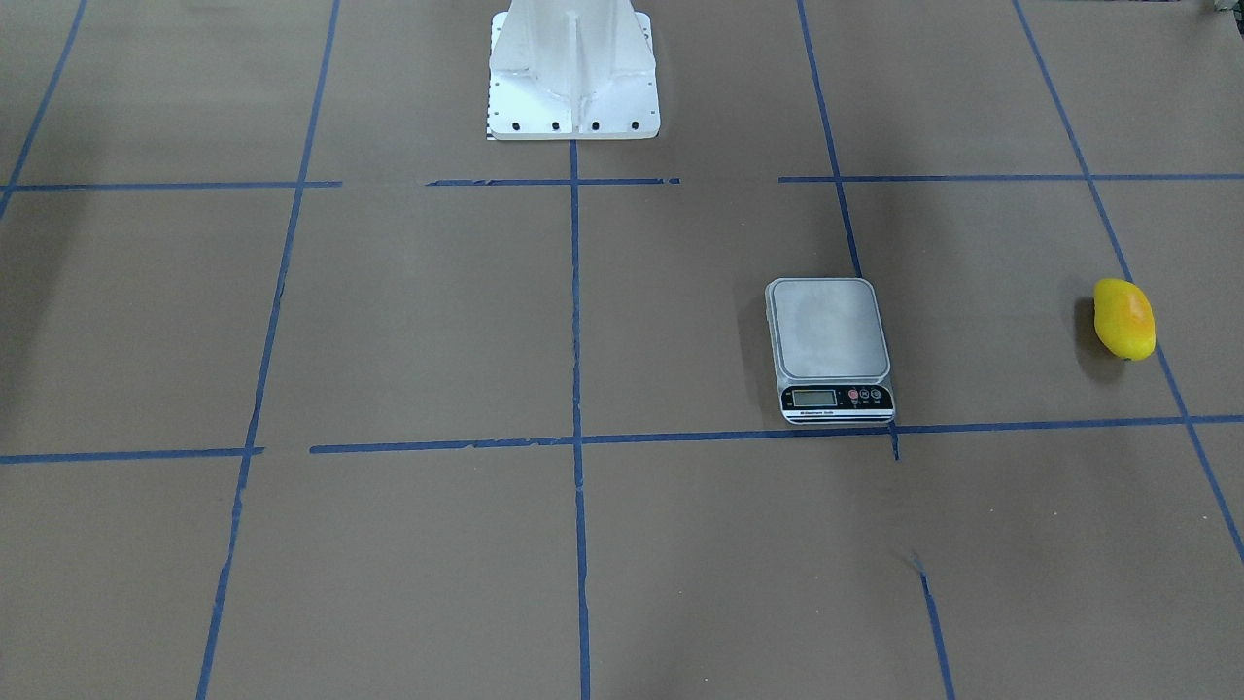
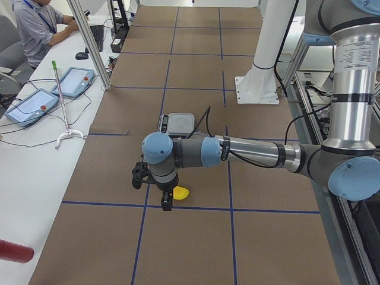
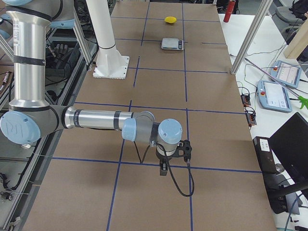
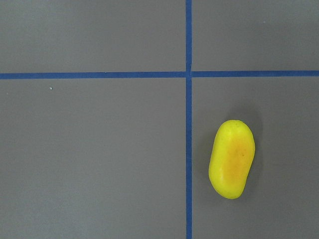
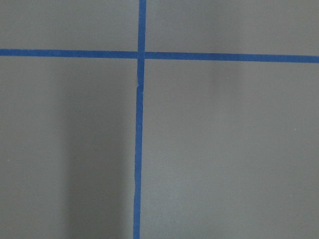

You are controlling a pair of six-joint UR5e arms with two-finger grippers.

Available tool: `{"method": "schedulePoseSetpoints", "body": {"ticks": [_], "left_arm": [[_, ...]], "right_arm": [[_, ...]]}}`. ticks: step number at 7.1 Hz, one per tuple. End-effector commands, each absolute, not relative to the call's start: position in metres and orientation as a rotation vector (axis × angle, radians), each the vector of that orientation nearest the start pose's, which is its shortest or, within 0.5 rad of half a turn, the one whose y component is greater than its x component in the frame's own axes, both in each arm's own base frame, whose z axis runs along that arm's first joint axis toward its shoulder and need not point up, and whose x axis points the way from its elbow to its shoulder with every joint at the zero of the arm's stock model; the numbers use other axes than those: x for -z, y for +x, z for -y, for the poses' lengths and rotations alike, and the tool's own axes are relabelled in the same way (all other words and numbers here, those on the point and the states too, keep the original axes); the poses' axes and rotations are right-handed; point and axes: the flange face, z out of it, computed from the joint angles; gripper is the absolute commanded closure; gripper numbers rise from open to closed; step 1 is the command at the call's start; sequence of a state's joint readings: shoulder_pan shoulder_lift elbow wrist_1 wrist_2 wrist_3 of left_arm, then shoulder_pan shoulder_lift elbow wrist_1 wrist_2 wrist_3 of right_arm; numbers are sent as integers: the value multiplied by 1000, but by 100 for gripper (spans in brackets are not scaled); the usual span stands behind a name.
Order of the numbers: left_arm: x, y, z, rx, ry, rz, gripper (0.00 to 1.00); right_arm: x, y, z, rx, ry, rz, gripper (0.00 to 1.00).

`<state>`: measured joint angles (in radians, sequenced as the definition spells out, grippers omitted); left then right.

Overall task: Weigh mango
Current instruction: 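Move the left gripper toward the yellow mango beside the scale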

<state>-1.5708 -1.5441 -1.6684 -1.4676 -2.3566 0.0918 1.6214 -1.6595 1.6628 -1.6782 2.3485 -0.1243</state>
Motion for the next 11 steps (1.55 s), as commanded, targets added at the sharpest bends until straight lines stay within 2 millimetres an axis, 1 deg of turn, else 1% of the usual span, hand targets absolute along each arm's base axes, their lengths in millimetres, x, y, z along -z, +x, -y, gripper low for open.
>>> {"method": "schedulePoseSetpoints", "body": {"ticks": [1, 2, 3, 4, 5, 6, 7, 8, 9, 10, 11], "left_arm": [[-657, -3, 494, -159, 53, -793, 0], [-661, 13, 496, -173, 64, -797, 0], [-663, 32, 497, -224, 93, -803, 0], [-674, 49, 496, -260, 97, -807, 0], [-680, 54, 496, -272, 97, -808, 0], [-684, 67, 496, -258, 66, -811, 0], [-683, 74, 495, -262, 67, -814, 0], [-688, 77, 499, -258, 54, -816, 0], [-689, 82, 499, -262, 44, -828, 0], [-692, 93, 498, -266, 22, -836, 0], [-688, 101, 497, -263, 18, -853, 0]], "right_arm": [[-666, 86, 442, 29, -31, 783, 0], [-666, 86, 442, 29, -31, 783, 0], [-665, 86, 443, 30, -29, 783, 0], [-666, 86, 442, 29, -31, 783, 0], [-666, 86, 442, 29, -31, 783, 0], [-666, 86, 442, 29, -31, 783, 0], [-666, 86, 442, 29, -31, 783, 0], [-666, 86, 442, 29, -31, 783, 0], [-666, 86, 442, 29, -31, 783, 0], [-666, 86, 442, 29, -31, 783, 0], [-666, 86, 442, 29, -31, 783, 0]]}}
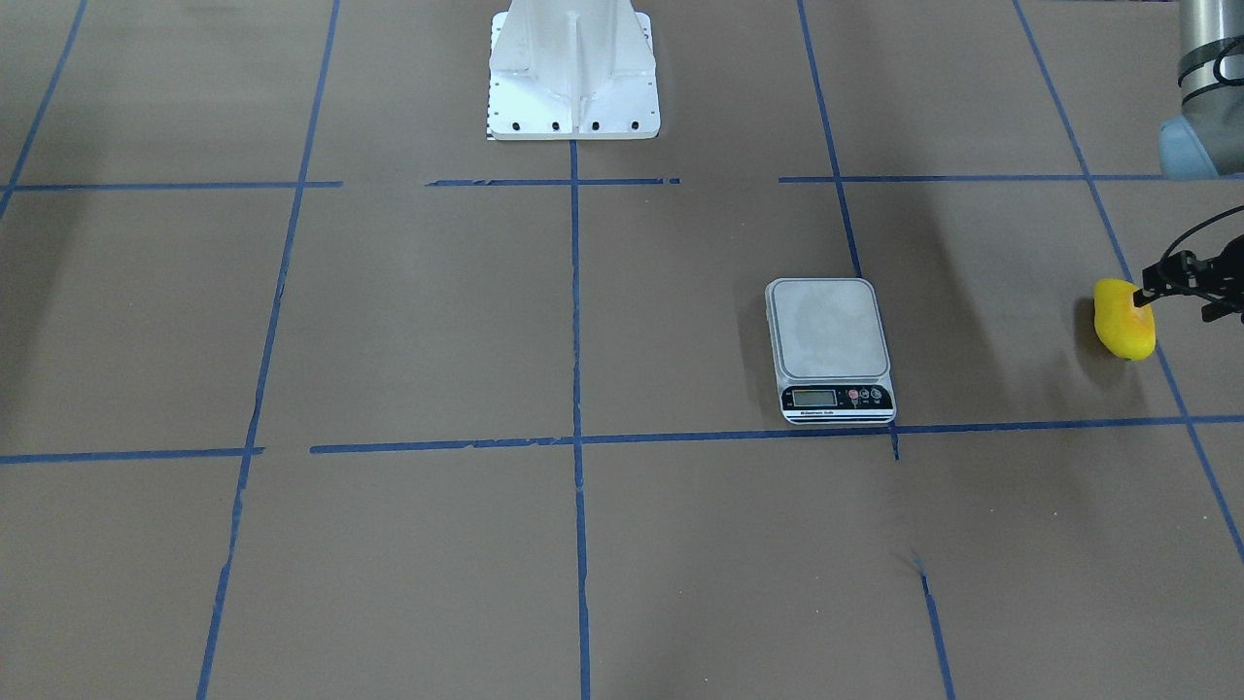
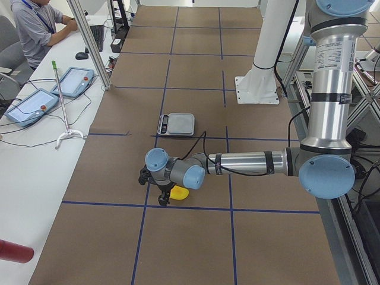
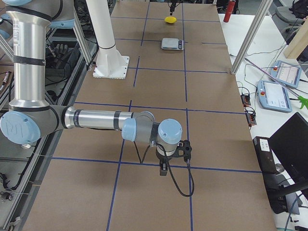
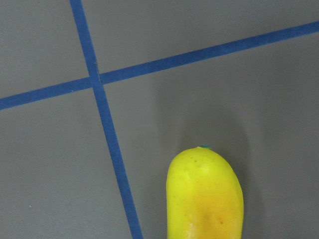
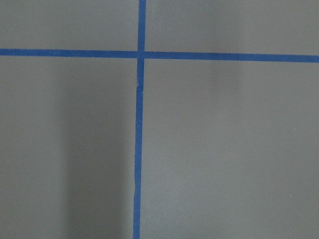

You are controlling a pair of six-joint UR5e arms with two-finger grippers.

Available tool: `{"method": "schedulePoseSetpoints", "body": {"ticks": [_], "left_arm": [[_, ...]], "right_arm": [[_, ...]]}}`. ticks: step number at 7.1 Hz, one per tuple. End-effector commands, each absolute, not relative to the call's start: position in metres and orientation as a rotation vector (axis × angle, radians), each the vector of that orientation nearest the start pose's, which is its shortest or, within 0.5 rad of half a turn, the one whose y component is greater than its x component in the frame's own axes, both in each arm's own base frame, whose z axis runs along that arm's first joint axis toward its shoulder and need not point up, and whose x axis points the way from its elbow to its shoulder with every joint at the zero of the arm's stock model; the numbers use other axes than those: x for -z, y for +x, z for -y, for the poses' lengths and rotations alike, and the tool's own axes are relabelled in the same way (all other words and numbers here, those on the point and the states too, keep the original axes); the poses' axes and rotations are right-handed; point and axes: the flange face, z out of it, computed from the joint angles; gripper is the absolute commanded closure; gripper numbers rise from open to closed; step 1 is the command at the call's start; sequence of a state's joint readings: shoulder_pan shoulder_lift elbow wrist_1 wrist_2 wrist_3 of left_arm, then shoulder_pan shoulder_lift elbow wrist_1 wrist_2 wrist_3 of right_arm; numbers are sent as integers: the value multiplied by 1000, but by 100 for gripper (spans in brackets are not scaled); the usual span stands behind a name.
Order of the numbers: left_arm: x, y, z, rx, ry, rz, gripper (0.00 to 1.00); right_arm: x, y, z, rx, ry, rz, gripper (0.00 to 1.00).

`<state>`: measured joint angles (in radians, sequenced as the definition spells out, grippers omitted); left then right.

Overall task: Weigh mango
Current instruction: 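Move the left gripper toward the yellow mango beside the scale, then close the left gripper around the yellow mango and lift it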

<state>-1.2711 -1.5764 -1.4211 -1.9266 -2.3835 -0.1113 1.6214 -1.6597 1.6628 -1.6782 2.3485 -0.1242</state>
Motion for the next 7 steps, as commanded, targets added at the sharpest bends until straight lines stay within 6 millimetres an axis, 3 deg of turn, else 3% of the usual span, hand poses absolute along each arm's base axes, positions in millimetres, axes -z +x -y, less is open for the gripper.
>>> {"method": "schedulePoseSetpoints", "body": {"ticks": [1, 5, 7], "left_arm": [[-693, 112, 494, -282, 12, -856, 0], [-699, 130, 505, -309, 9, -856, 2], [-709, 133, 502, -308, -12, -849, 14]], "right_arm": [[-666, 86, 442, 29, -31, 783, 0], [-666, 86, 442, 29, -31, 783, 0], [-666, 86, 442, 29, -31, 783, 0]]}}
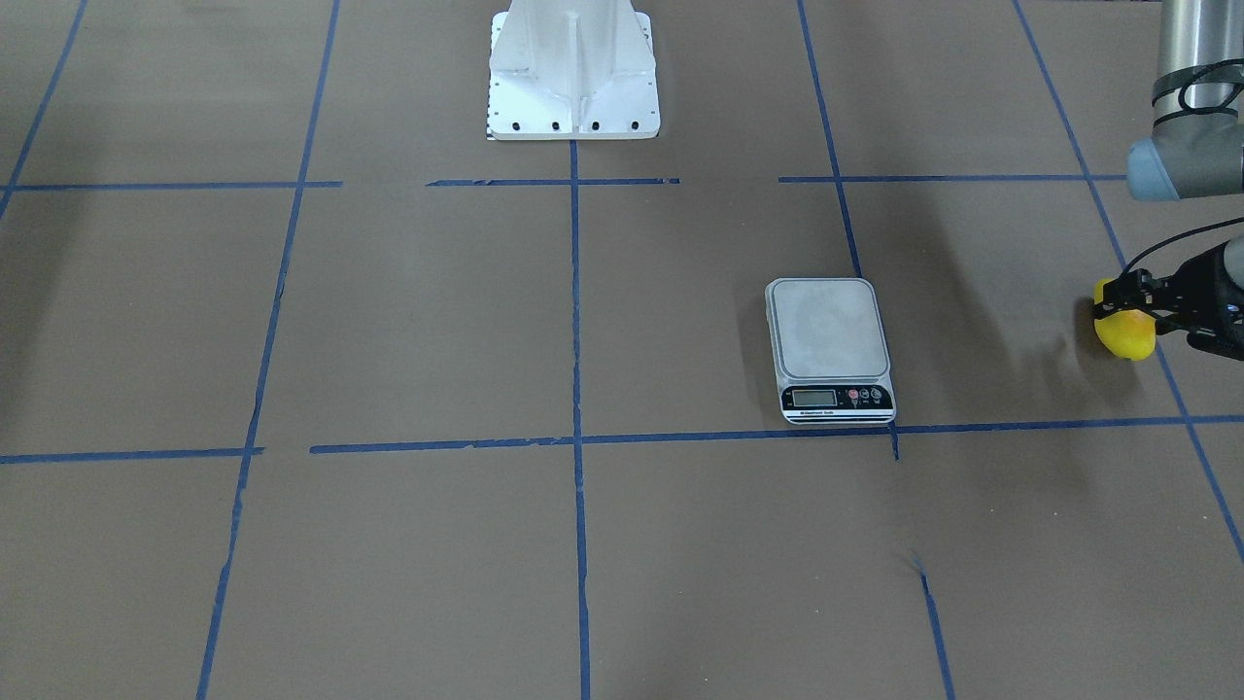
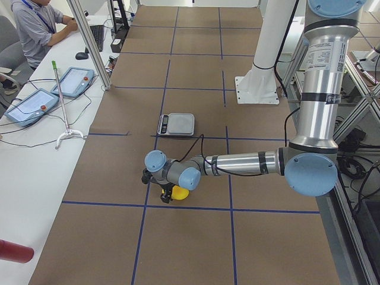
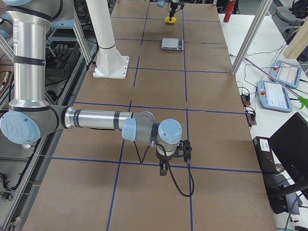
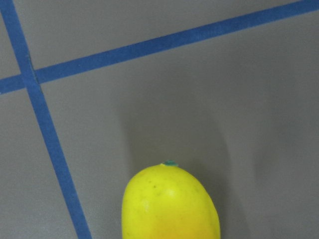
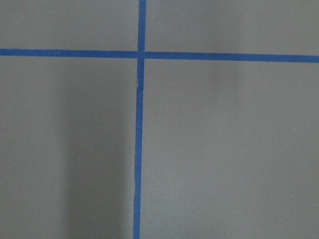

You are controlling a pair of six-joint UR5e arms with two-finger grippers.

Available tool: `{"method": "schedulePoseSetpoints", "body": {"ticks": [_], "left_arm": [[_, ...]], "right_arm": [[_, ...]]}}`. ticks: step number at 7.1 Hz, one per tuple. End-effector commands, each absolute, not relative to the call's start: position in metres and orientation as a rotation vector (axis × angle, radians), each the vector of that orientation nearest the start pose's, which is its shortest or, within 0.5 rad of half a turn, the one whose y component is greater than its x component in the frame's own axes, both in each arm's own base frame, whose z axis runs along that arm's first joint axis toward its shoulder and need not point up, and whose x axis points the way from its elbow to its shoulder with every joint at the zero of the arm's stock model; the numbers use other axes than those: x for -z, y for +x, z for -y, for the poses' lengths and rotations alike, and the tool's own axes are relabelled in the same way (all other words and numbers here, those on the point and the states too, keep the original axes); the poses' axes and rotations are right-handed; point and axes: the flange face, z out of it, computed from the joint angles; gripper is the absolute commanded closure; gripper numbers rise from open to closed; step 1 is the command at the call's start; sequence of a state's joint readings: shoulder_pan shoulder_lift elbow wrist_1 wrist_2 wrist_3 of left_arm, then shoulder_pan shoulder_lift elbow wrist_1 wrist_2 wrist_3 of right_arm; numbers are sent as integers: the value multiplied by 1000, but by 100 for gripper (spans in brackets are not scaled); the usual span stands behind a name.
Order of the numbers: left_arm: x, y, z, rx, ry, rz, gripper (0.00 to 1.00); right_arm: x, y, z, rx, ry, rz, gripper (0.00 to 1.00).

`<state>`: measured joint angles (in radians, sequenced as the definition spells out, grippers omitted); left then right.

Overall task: Weigh mango
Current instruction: 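Close the left gripper around the yellow mango and lift it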

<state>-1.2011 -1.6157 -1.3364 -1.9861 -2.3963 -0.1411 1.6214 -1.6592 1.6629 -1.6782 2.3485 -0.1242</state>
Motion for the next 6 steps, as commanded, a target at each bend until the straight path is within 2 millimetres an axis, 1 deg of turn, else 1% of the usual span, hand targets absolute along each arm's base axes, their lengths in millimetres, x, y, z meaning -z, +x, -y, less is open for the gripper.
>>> {"method": "schedulePoseSetpoints", "body": {"ticks": [1, 2, 3, 4, 5, 6], "left_arm": [[-713, 135, 501, -309, -21, -848, 14], [-713, 135, 500, -310, -25, -849, 19], [-710, 136, 501, -311, -21, -852, 63], [-683, 139, 505, -324, 10, -880, 98], [-640, 143, 505, -279, 12, -947, 99], [-589, 145, 506, -215, 31, -978, 100]], "right_arm": [[-666, 86, 442, 29, -31, 783, 0], [-666, 86, 442, 29, -31, 783, 0], [-666, 86, 442, 29, -31, 783, 0], [-666, 86, 442, 29, -31, 783, 0], [-666, 86, 442, 29, -31, 783, 0], [-666, 86, 442, 29, -31, 783, 0]]}}
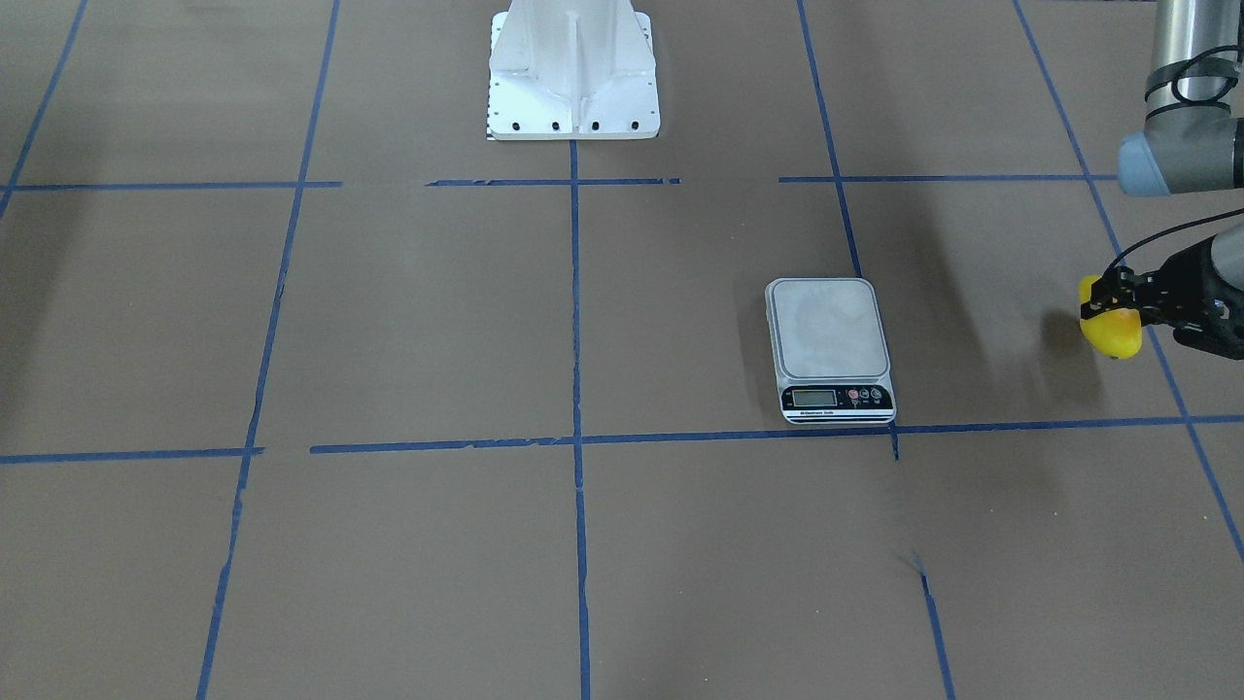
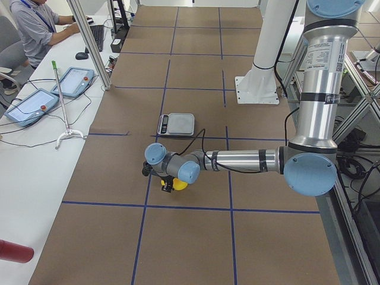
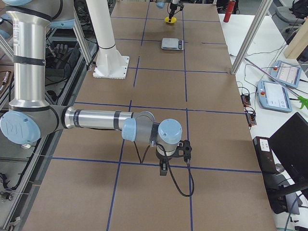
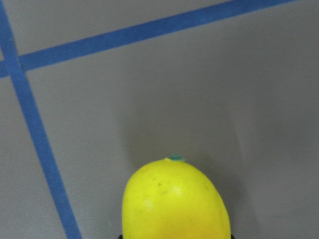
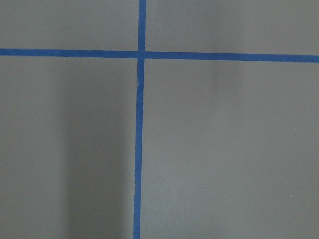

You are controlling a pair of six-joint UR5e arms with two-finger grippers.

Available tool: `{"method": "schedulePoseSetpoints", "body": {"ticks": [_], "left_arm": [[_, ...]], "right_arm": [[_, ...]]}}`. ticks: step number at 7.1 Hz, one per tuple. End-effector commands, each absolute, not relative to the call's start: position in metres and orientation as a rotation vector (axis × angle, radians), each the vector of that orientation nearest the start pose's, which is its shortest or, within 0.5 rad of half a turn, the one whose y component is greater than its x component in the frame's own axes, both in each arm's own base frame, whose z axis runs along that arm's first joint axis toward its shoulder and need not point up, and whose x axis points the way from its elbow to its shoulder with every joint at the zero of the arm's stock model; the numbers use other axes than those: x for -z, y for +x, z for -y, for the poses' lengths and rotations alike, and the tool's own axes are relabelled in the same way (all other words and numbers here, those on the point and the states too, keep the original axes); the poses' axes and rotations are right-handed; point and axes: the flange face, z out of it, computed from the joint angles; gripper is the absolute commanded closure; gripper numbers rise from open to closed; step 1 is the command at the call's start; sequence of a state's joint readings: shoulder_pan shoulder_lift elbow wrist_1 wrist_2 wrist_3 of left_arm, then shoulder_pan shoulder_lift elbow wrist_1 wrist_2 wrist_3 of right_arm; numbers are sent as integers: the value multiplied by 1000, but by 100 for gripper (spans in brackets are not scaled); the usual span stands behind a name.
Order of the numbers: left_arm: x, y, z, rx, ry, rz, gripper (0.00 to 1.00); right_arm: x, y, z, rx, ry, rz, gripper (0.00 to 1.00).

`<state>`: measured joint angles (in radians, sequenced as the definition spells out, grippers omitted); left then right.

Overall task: Weigh mango
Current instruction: 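Close the left gripper around the yellow mango and lift it, then carry the mango with the left gripper and lower it onto the scale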

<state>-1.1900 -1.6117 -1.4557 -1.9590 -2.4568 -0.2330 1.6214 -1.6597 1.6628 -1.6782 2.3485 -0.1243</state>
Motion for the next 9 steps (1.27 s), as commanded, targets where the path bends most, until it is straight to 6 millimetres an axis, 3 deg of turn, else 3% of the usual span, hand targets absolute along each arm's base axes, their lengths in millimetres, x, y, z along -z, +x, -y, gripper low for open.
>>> {"method": "schedulePoseSetpoints", "body": {"ticks": [1, 3, 5, 6, 9], "left_arm": [[-550, 153, 507, -178, 47, -1001, 100], [-470, 230, 499, -115, -27, -1056, 100], [-415, 321, 502, -112, -92, -1071, 100], [-403, 347, 502, -130, -92, -1069, 100], [-408, 365, 516, -133, -110, -1058, 98]], "right_arm": [[-665, 86, 443, 30, -29, 783, 0], [-666, 86, 442, 29, -31, 783, 0], [-666, 86, 442, 29, -31, 783, 0], [-666, 86, 442, 29, -31, 783, 0], [-666, 86, 442, 29, -31, 783, 0]]}}
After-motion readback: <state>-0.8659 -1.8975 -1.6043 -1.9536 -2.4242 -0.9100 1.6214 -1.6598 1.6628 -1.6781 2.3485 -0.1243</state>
